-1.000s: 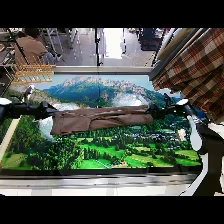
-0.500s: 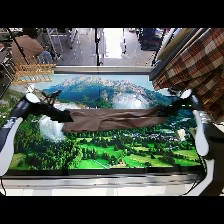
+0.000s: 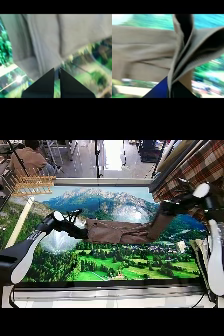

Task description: Fold the clothes and pants, and hang the long-sleeved shirts on hangers.

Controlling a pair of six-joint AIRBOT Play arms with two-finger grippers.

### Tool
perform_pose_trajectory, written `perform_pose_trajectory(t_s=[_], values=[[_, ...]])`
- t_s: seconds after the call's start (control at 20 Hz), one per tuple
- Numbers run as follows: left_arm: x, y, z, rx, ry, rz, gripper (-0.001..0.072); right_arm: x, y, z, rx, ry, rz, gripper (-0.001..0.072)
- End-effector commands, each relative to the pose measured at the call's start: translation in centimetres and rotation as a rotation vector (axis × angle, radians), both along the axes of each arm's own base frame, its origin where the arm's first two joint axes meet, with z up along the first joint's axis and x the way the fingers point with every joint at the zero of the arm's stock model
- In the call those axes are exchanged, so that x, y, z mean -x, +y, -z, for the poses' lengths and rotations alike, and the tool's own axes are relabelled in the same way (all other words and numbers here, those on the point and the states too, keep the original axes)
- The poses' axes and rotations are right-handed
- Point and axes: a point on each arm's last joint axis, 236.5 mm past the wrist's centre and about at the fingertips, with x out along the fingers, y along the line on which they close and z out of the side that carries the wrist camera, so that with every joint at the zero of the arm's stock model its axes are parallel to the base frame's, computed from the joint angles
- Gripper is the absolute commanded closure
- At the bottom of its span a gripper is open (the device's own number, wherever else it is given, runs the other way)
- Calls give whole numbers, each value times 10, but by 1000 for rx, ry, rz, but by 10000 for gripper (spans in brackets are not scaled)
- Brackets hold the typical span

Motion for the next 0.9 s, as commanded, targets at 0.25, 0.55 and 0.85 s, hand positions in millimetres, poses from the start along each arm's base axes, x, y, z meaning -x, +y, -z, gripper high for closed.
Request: perform_pose_trajectory(t_s=[0.25, 0.55, 0.85], values=[[-14, 106, -95, 29, -53, -165, 649, -8, 312, 72, -232, -132, -241, 699], [-16, 117, -106, 37, -81, -186, 649, -2, 393, 129, -337, -121, -378, 255], [-26, 57, -80, 49, -113, -81, 652, -27, 205, 30, -164, -67, -339, 199]])
